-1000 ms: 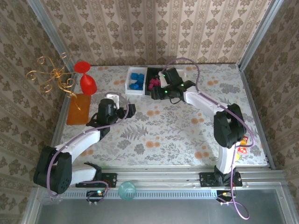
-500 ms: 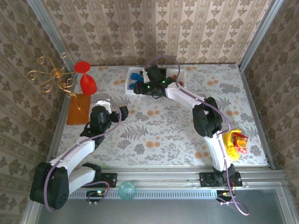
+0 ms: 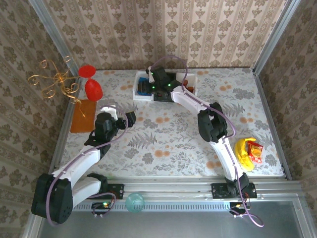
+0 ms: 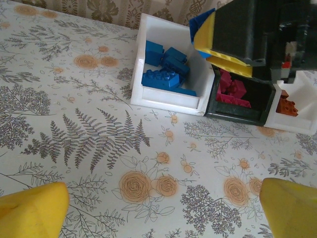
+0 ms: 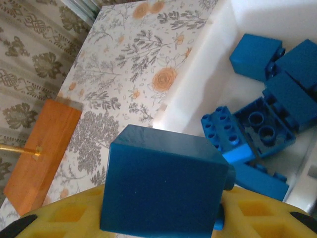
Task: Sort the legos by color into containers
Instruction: Place the lego in the container.
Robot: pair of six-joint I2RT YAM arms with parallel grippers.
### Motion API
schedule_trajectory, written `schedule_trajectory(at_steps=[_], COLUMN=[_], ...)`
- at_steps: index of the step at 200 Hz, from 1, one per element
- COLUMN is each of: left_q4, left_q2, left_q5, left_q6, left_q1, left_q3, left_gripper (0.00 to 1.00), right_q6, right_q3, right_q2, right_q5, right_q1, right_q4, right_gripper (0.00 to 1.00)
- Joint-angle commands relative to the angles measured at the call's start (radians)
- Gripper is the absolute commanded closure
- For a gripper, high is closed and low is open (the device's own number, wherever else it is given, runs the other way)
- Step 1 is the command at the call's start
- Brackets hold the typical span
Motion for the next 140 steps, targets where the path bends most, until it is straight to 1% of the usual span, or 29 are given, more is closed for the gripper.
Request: schedule_trajectory(at_steps=[1, 19, 63, 111, 140], left_q4=[0.029, 0.029, 0.026, 0.027, 0.027], left_q2=[-0.007, -0.01, -0.013, -0.012, -0.012], left_q5=[0.009, 0.008, 0.003, 0.003, 0.003], left_q6=[-0.021, -0.021, -0.016, -0.013, -0.013], left_q1=[0.009, 0.01, 0.011, 0.012, 0.014], left_q3=[-0.014, -0.015, -0.017, -0.017, -0.019], left_gripper=[0.0, 0.0, 0.0, 0.0, 0.0], right_q6=[0.007, -0.003, -0.037, -0.062, -0.07], right_q3=[0.082, 0.132, 0.182, 0.282, 0.302], right_q2=[0.061, 0.094, 0.141, 0.217, 0.242], right_q5=[0.032, 0.036, 0.04, 0.022, 0.022], right_q1=[-0.011, -0.016, -0.023, -0.026, -0.026], right_q4=[0.008, -0.005, 0.001, -0.025, -0.009], right_gripper=[0.52, 0.52, 0.52, 0.52, 0.51])
